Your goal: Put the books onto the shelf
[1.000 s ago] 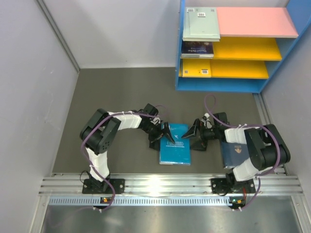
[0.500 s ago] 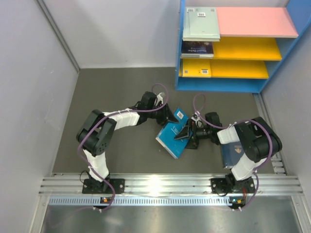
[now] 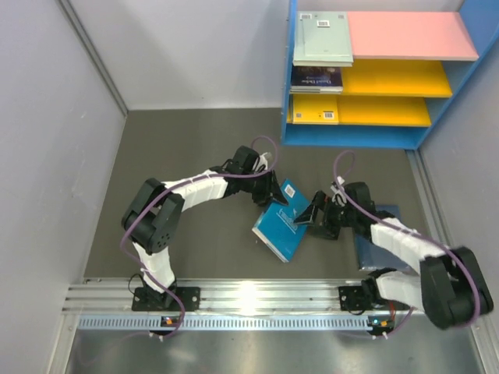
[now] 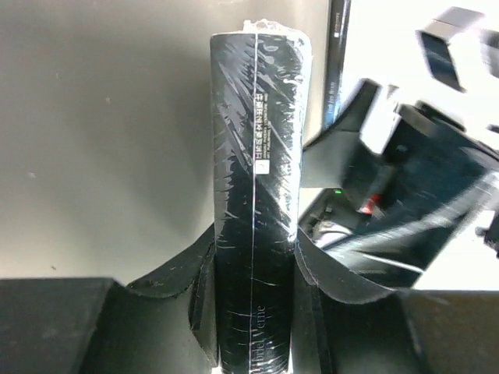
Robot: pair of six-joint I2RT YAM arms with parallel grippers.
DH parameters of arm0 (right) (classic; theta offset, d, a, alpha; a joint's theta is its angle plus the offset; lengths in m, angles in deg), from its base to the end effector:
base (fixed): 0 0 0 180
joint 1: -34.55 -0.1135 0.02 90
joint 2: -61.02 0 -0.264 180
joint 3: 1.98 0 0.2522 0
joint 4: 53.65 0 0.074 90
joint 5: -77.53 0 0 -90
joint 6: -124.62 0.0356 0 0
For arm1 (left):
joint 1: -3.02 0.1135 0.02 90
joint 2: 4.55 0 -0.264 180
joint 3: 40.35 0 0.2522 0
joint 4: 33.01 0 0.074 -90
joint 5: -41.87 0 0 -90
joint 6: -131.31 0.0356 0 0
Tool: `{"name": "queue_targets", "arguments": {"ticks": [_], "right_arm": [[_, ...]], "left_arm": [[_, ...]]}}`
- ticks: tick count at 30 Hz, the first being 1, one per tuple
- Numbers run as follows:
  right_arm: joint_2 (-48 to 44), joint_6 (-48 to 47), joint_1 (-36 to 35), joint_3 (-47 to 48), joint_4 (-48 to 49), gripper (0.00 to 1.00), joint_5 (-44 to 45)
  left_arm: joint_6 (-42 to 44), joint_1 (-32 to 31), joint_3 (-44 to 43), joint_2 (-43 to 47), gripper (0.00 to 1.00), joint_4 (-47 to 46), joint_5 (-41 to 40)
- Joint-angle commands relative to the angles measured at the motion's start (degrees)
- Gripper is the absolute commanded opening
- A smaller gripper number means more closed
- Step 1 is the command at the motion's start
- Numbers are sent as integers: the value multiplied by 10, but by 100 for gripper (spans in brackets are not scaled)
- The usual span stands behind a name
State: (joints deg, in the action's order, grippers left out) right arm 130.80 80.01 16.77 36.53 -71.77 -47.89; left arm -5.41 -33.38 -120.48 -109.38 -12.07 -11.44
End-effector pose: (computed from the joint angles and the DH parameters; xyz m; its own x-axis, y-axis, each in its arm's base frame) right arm 0.1950 0.0842 0.1521 -0.9406 0.3076 -0.1439 0.0876 0.6291 0.7724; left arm 0.3000 -0.2476 0.1900 -0.9857 0.0015 -0.1683 0.1378 0.5814 -0.8019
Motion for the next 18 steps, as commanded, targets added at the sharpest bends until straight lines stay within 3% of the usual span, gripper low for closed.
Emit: {"name": "queue_targets", "arguments": {"ticks": [1, 8, 18], "right_arm": [[-108, -13, 6, 15, -91, 100, 61], [-230, 107, 13, 29, -71, 100, 54], [-207, 211, 13, 130, -20, 98, 82]], "left_arm": [[-87, 14, -30, 38, 0, -32, 72], [-279, 34, -91, 38, 0, -203, 88], [-506, 73, -95, 49, 0, -442, 47]]}}
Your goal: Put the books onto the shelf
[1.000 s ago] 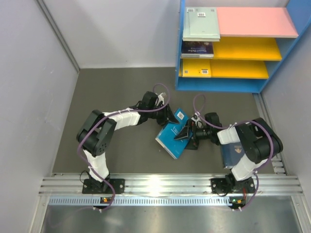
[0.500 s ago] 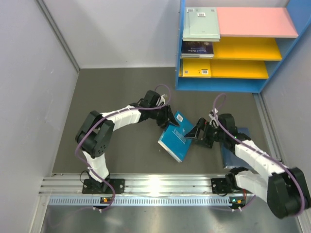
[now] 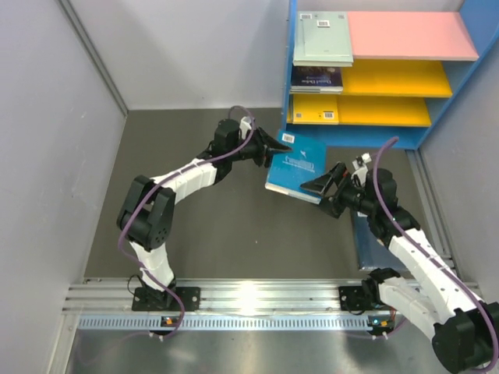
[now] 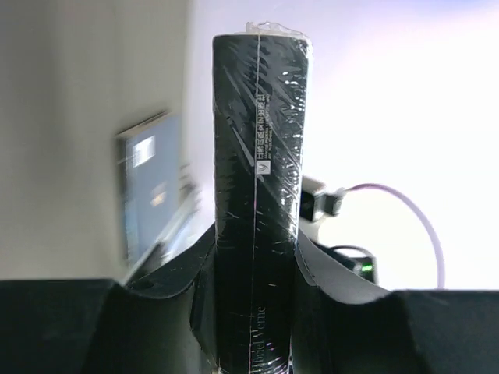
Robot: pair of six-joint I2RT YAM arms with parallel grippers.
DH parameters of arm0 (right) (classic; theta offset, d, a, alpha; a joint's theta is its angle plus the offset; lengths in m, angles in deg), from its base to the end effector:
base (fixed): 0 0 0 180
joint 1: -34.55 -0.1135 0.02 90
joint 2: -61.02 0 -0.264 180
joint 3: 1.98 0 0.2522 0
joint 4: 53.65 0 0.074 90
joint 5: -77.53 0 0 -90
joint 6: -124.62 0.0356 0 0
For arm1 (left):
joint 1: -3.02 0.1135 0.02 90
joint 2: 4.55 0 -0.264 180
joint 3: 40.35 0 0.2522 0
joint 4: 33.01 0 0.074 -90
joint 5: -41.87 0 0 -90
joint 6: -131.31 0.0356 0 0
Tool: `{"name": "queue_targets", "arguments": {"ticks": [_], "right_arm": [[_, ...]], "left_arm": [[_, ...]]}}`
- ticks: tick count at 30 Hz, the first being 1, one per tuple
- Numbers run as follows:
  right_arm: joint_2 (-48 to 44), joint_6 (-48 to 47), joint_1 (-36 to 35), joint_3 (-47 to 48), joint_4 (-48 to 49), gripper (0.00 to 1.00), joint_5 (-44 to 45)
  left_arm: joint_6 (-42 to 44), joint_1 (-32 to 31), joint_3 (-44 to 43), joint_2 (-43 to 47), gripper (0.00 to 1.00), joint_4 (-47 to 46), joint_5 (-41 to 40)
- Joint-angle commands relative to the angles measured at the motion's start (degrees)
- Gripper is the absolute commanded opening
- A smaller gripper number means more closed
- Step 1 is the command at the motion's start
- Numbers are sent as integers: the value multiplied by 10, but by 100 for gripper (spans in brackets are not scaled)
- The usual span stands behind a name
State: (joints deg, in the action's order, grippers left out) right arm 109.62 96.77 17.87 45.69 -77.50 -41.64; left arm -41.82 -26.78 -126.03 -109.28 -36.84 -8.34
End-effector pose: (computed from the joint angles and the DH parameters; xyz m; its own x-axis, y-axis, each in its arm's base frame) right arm 0.1799 0.0720 0.2634 -0.7840 0.5711 -0.2435 0.0399 0.4378 0.8982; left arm 0.3560 -0.2301 0.2599 -0.9384 -0.3417 0.0514 -0.1164 0.1726 -0.9781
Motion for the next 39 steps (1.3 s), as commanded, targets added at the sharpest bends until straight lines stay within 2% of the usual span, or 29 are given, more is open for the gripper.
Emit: {"name": "queue_targets", "arguments": {"ticks": [1, 2, 4, 6, 8, 9, 15, 18, 21, 22, 25, 29, 33, 39], "right_arm": [[10, 51, 3, 45, 57, 95, 24], [11, 63, 2, 51, 63, 90, 28], [13, 73, 2, 65, 79, 74, 37], [9, 83, 3, 77, 82, 58, 51], [7, 81, 3, 97, 83, 47, 66], [8, 78, 3, 112, 82, 37, 70], [40, 51, 9, 185, 72, 0, 82], [48, 28, 11, 235, 62, 0, 82], [60, -8, 13, 299, 42, 0, 80], [67, -21, 13, 317, 31, 0, 71], [77, -72, 14, 384, -2, 0, 63], [93, -85, 13, 443, -13, 0, 43], [112, -76, 12, 490, 4, 0, 3], [137, -68, 13, 563, 13, 0, -20]], "left_arm": [[-163, 7, -25, 50, 0, -228, 9], [-182, 11, -15, 56, 0, -283, -3], [-219, 15, 6, 64, 0, -320, -29], [-222, 22, 7, 76, 0, -322, -35], [-217, 27, 2, 86, 0, -314, -35], [-217, 29, -1, 87, 0, -306, -34], [-216, 30, -3, 95, 0, -300, -22], [-177, 30, -21, 95, 0, -251, 11], [-116, 30, -33, 100, 21, -167, 42], [-100, 30, -32, 107, 38, -120, 46], [-49, 30, -19, 121, 59, -66, 58], [-35, 32, 28, 145, 76, -67, 62], [-28, 44, 114, 188, 88, -62, 61], [10, 135, 252, 318, 95, 19, 48]]}}
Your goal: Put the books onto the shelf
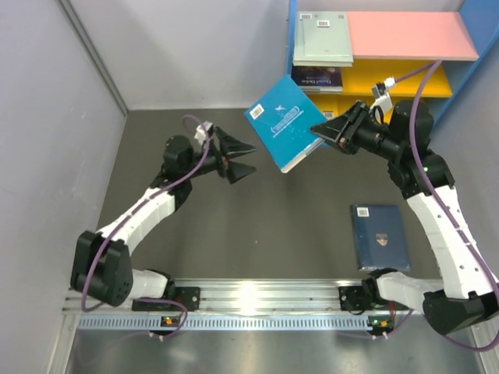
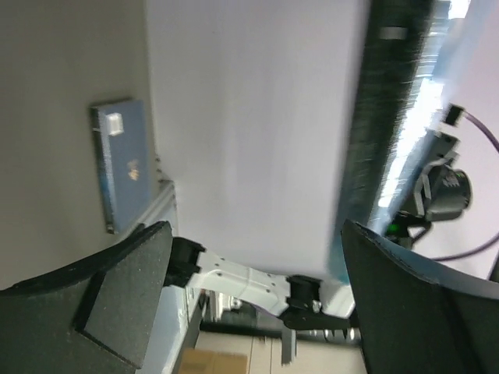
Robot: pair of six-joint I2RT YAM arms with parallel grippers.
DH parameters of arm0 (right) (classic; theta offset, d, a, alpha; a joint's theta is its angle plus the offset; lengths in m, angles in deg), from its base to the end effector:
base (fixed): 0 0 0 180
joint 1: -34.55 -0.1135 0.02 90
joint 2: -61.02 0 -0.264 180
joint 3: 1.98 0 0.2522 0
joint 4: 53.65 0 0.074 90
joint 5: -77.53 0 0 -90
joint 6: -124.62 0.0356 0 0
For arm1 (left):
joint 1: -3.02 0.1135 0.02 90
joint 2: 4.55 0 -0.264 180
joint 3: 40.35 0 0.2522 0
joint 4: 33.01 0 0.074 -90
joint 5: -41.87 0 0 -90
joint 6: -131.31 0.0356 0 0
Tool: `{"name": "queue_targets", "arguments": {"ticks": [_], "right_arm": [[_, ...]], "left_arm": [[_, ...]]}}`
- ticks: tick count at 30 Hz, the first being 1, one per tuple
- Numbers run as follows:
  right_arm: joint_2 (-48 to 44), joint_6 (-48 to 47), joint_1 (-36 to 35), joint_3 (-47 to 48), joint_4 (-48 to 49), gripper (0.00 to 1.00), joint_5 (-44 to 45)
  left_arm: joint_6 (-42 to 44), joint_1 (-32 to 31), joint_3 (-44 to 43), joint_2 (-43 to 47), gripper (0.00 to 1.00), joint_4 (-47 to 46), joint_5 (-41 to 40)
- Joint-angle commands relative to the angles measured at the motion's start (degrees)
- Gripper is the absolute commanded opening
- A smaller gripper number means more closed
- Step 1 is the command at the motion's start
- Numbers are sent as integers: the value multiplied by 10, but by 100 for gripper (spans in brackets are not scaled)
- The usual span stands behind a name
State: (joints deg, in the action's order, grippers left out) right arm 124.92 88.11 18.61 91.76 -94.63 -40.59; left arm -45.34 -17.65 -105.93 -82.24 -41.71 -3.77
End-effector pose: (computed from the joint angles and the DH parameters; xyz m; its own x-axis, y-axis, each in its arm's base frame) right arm 0.2127 0.0782 0.4557 -0.6626 0.5480 -0.5106 -0.2593 0.4716 0.8428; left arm 0.2809 -0.1326 0.3126 -0.9071 -0.4206 -0.0168 -0.0027 0.0457 -0.9990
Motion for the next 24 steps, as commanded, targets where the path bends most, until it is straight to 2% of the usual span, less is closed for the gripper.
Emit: {"name": "queue_targets", "arguments": {"ticks": [1, 7, 11, 17, 21, 24], "right_arm": [[-11, 30, 7, 113, 190, 0, -35], [60, 65, 7, 228, 205, 0, -25], [111, 79, 32, 326, 207, 0, 2], [177, 134, 129, 410, 230, 0, 43], [232, 165, 194, 451, 243, 0, 66], [260, 173, 204, 465, 244, 0, 96]], "left_arm": [[54, 52, 64, 83, 95, 84, -2], [90, 84, 124, 176, 96, 157, -38], [104, 84, 120, 181, 96, 180, -37], [151, 85, 81, 170, 95, 238, -38], [151, 84, 82, 166, 95, 240, -37], [151, 84, 80, 156, 95, 238, -35]]}}
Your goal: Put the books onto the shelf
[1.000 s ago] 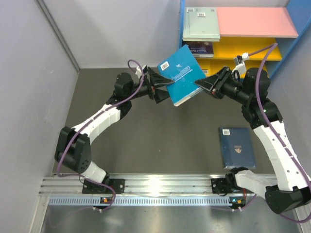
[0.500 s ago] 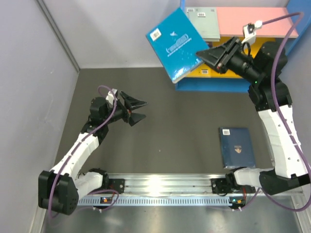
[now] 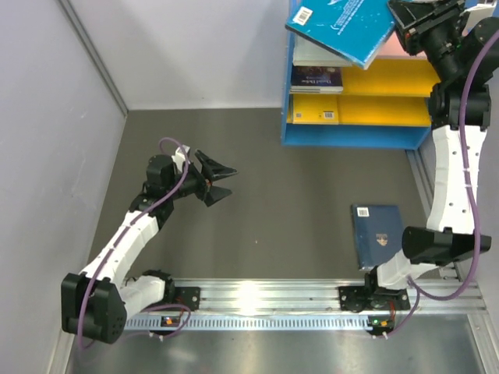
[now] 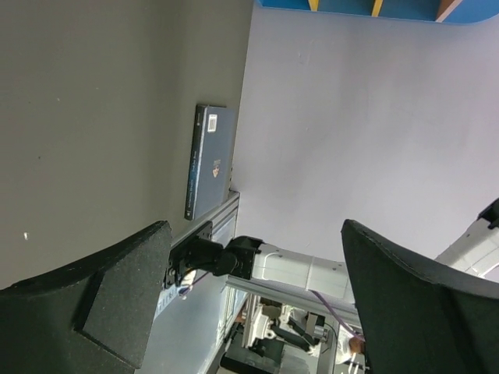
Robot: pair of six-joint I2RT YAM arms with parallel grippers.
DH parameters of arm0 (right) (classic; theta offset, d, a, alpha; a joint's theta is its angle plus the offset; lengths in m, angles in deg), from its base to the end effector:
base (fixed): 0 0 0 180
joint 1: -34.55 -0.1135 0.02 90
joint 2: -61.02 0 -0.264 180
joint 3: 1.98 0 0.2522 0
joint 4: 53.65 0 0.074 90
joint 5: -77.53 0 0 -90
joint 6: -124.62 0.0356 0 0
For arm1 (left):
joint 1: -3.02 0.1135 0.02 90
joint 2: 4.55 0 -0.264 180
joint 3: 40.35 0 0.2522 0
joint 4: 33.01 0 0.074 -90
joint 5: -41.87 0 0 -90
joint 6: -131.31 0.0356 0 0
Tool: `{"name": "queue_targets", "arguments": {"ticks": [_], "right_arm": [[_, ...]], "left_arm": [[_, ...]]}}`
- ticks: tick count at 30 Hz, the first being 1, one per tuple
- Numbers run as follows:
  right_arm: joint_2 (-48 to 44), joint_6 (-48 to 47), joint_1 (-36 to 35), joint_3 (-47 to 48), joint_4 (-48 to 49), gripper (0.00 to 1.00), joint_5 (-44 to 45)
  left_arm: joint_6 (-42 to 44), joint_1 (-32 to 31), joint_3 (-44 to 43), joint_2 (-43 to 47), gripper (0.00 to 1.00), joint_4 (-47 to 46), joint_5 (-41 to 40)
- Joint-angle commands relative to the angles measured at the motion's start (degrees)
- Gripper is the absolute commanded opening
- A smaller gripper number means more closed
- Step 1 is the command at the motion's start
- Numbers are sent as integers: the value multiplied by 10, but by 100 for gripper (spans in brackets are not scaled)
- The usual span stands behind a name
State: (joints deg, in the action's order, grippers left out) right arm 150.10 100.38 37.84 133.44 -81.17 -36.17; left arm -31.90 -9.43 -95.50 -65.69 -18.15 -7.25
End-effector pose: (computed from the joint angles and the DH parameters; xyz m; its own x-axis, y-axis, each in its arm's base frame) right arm 0.2911 -0.0024 0.5943 -0.1662 0.8459 -0.5068 -0.4280 0.4012 0.8098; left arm 0.2271 -0.0740 0.2825 -0.8282 -0.5584 -0.0469 -0.1131 0.2486 -0.9620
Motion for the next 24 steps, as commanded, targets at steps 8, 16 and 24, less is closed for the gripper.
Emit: {"name": "queue_targets", "arguments": {"ticks": [8, 16, 24], "right_arm": [[73, 90, 21, 55, 126, 0, 163], [92, 107, 22, 59, 117, 0, 266], [82, 73, -14, 58, 79, 0, 352]], "left_arm": [[12, 3, -43, -49, 94, -6, 10], [20, 3, -69, -83, 94, -2, 15], [24, 2, -73, -90, 93, 0, 33]]}}
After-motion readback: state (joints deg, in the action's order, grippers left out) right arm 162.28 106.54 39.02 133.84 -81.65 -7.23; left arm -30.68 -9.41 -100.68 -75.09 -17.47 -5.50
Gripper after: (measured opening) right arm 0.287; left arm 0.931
